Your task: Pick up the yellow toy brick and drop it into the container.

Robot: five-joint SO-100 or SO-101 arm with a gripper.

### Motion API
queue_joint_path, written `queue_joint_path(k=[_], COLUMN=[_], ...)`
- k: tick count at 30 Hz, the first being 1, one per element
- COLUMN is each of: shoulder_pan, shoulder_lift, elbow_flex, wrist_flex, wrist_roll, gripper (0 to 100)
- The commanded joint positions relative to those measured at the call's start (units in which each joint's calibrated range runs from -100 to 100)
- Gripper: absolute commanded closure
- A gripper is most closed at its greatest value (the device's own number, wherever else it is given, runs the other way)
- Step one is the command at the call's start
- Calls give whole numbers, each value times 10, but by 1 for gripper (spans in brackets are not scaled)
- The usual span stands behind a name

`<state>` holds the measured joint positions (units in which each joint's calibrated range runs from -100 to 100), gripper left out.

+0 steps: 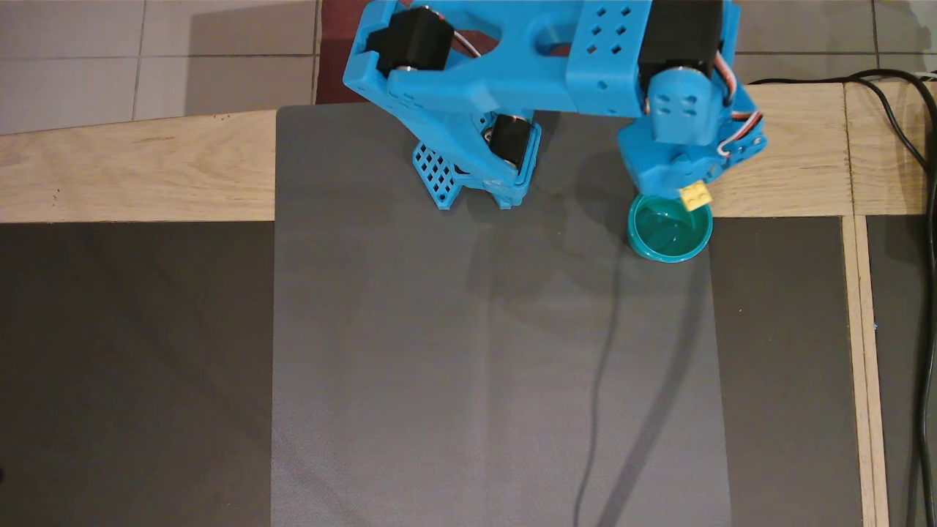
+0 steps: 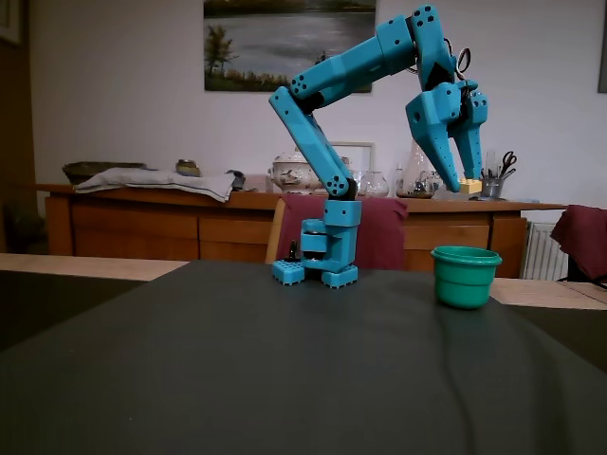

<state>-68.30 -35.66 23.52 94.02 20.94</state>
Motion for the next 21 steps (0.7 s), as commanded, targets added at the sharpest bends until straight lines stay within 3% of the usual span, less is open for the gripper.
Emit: queue_joint_path(k=[1,21], shoulder_pan=[-3,3], shoulder_lift=[-1,-2], elbow_flex=[-13,157], wrist_flex=[-13,-171], wrist_roll=[-1,0], gripper=[100,100])
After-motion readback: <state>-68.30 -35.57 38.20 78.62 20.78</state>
